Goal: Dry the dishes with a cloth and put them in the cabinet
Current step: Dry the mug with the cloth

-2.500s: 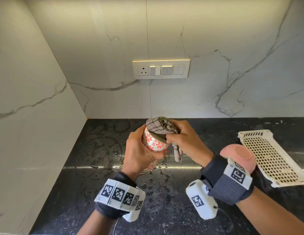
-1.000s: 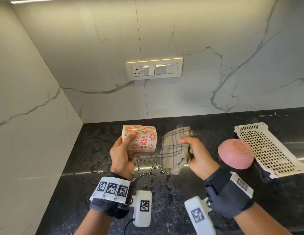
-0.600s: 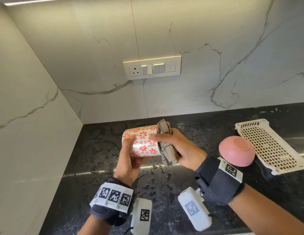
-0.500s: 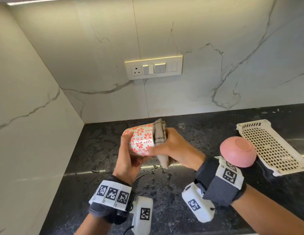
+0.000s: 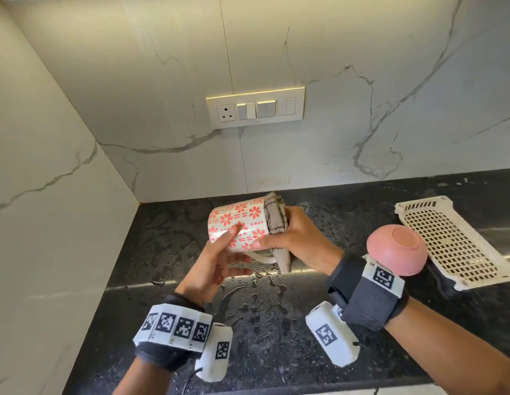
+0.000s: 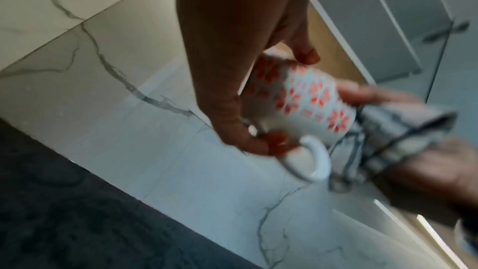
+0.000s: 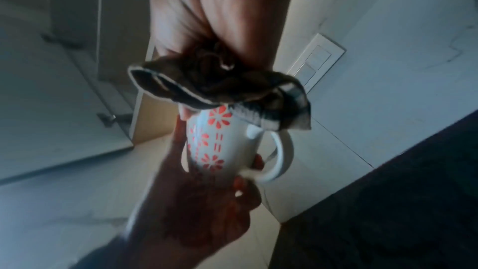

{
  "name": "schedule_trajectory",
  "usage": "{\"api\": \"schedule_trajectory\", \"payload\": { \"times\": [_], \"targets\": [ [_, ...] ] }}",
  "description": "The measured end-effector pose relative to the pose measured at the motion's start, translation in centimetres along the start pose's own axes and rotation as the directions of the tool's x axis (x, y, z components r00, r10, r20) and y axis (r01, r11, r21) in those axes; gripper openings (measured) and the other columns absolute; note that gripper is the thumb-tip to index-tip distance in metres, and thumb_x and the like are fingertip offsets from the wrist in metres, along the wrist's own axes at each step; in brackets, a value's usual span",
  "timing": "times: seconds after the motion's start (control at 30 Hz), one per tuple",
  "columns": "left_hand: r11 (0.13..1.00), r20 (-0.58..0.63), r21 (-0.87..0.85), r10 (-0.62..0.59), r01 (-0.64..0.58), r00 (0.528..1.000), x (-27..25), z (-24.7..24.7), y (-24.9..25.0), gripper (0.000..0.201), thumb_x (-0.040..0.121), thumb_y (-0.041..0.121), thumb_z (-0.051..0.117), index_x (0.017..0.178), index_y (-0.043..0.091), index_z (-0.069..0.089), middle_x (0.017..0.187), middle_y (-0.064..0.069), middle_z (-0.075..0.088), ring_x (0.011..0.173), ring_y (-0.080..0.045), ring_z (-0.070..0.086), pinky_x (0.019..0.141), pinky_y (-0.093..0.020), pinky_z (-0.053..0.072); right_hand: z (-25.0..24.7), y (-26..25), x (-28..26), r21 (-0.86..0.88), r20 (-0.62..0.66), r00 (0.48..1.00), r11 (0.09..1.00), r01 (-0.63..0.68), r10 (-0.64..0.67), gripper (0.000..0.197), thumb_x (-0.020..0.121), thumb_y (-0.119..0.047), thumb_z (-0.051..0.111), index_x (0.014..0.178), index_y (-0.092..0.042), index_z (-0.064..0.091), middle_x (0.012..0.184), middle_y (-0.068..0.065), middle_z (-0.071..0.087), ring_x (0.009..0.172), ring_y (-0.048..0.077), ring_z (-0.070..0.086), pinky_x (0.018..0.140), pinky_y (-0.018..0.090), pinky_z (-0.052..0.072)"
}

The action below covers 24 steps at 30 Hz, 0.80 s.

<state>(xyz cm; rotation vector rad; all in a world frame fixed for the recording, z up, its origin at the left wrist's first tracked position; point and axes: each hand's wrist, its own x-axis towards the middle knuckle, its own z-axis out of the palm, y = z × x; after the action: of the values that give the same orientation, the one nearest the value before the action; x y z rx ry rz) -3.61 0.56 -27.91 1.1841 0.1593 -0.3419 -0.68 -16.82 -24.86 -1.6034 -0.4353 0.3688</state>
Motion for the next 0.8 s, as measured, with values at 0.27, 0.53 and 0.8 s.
{"api": "schedule_trajectory", "payload": {
  "times": [0.27, 0.53, 0.8],
  "targets": [
    [0.997, -0.029, -0.024, 0.070, -0.071, 0.997, -0.6, -0.6, -0.3, 0.082, 0.039, 0.063, 0.079, 0.086, -0.001, 0.058, 0.054, -0.010, 0.055, 0.033, -0.015, 0.044, 0.031, -0.016, 0.034, -1.8, -3.6, -1.0, -0.560, 0.446, 0.861, 0.827, 0.056, 0.244, 0.041, 0.089, 0.000, 0.054, 0.126, -0.015, 0.043, 0.105, -0.022, 0.050, 0.086, 0.000, 0.058, 0.075, 0.008, 0.047],
    [0.994, -0.055, 0.057, 0.098, -0.095, 0.994, -0.8, -0.5, -0.3, 0.083, 0.031, 0.068, 0.079, 0.083, 0.006, 0.062, 0.060, -0.008, 0.059, 0.041, -0.015, 0.047, 0.034, -0.020, 0.037, 0.1, -1.1, -0.1, -0.579, 0.057, 0.987, 0.800, 0.158, -0.153, 0.020, 0.087, -0.003, 0.060, 0.105, 0.004, 0.064, 0.103, 0.013, 0.070, 0.086, 0.006, 0.067, 0.067, 0.017, 0.055],
    [0.980, 0.007, 0.171, 0.106, -0.106, 0.994, -1.9, -2.0, 0.8, 0.091, 0.023, 0.071, 0.079, 0.083, 0.006, 0.056, 0.051, 0.000, 0.057, 0.035, -0.009, 0.042, 0.033, -0.013, 0.029, 2.3, -1.1, -1.2, -0.522, 0.153, 0.978, 0.829, 0.200, -0.140, 0.036, 0.087, -0.002, 0.059, 0.122, 0.006, 0.054, 0.122, 0.021, 0.059, 0.108, 0.028, 0.061, 0.089, 0.014, 0.042]
  ]
}}
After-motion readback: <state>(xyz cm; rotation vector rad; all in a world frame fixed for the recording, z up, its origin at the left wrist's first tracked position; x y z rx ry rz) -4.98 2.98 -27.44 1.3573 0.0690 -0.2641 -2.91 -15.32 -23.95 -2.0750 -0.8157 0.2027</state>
